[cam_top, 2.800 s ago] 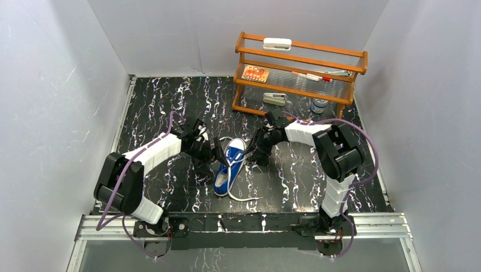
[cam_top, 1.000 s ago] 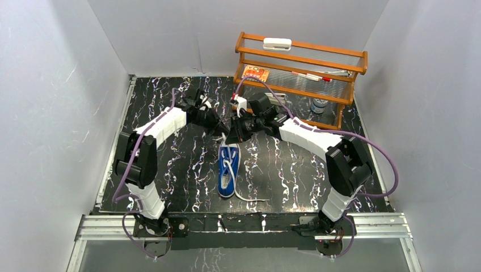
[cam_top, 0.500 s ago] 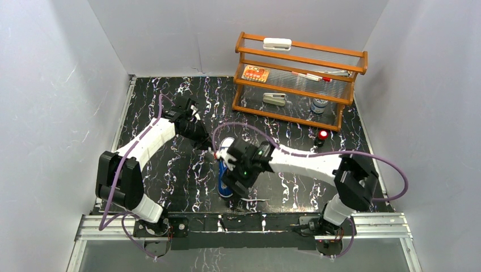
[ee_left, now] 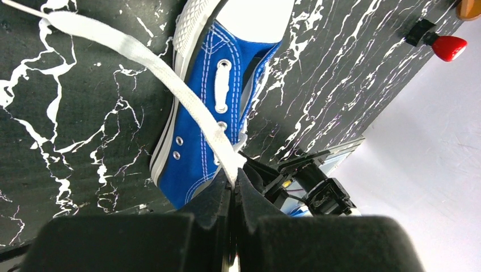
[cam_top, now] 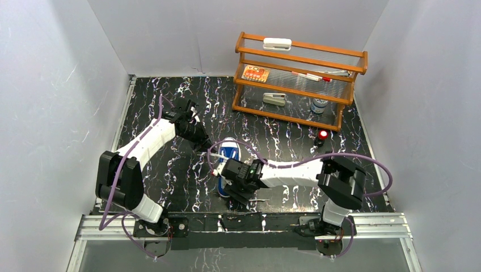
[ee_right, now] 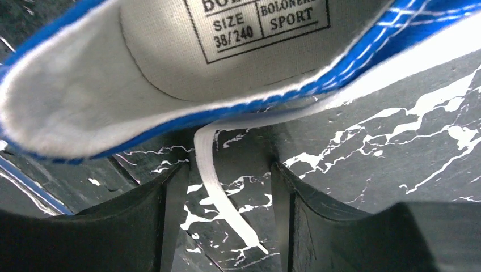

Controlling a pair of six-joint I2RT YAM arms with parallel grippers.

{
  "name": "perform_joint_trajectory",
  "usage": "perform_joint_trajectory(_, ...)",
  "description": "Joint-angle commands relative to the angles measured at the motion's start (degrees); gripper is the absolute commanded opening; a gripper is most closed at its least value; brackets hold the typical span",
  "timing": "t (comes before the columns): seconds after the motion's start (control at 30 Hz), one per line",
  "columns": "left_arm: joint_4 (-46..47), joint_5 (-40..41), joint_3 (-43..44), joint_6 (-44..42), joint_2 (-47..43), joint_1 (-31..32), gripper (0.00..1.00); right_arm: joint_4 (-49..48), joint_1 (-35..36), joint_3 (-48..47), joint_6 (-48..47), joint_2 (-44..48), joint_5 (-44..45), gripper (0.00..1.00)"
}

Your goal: Tie the shoes

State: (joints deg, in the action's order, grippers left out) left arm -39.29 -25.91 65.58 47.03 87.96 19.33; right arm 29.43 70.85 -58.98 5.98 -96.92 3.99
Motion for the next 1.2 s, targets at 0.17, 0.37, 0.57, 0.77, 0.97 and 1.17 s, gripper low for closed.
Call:
perform_joint_trajectory(0.17,-2.79,-0.02,-0.51,-0.37,-2.70,-0.04,0.00,-8.50,1.54,7.60,2.64,6.92,1.79,0.58)
perform_joint_trajectory(0.37,-4.36,1.04,-2.12,-1.45,-4.56,-0.05,0.00,-4.74,1.50,5.90,4.94,11.31,17.70,0.00)
perform_joint_trajectory(0.57,-3.60,0.35,-9.05,-2.29,-8.26,-0.04,0.04,-7.22,-8.13,2.88,8.13,26.01,5.51,0.00)
perform_joint_trajectory(0.77,-1.53,-0.28,-12.24,-2.59,-8.40,-0.04,0.08,-7.06,-12.15,-4.76,5.12,24.50,-10.57,0.00)
perform_joint_trajectory(0.97,-5.98,5.41,-9.31,-6.45,-6.78,-0.08,0.16,-8.36,-17.93,-9.55,5.42,23.98,-17.23,0.00)
perform_joint_trajectory(1.17,-13.38,16.49,-7.01,-6.63,-13.63,-0.21,0.76,-8.12,-22.97,-10.28,5.79,23.22,-23.88,0.00)
